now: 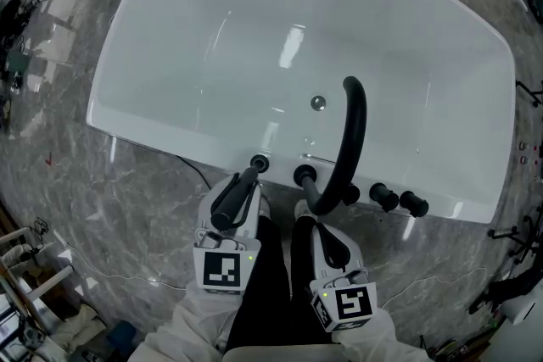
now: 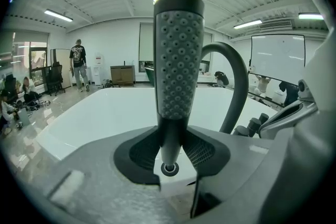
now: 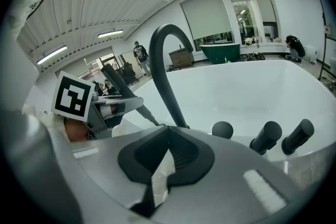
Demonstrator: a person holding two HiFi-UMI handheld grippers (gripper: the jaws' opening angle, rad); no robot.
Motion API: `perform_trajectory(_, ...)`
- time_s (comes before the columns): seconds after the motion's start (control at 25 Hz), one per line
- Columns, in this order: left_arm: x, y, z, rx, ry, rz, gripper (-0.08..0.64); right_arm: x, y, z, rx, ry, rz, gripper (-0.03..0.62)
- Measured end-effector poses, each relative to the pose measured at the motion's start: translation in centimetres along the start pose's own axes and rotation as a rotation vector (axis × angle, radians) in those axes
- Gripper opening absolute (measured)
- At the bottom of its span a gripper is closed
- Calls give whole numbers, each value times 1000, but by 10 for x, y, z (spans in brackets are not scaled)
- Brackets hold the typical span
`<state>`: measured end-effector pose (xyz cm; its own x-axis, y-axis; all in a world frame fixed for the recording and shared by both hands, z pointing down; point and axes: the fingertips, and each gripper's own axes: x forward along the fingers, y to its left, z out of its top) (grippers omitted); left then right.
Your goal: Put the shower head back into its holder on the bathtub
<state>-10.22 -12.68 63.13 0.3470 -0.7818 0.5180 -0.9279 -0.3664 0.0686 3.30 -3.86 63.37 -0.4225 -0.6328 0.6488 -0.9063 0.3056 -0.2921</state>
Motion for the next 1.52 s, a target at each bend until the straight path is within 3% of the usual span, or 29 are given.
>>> perform_trajectory(0.76,26,3,-38,-5,58,-2,140,3,-7,-21,19,44,-11,6)
perform_trajectory(1.52,39,1,-49,3,81,-16,140,9,-10,-30,40,62,-22,6)
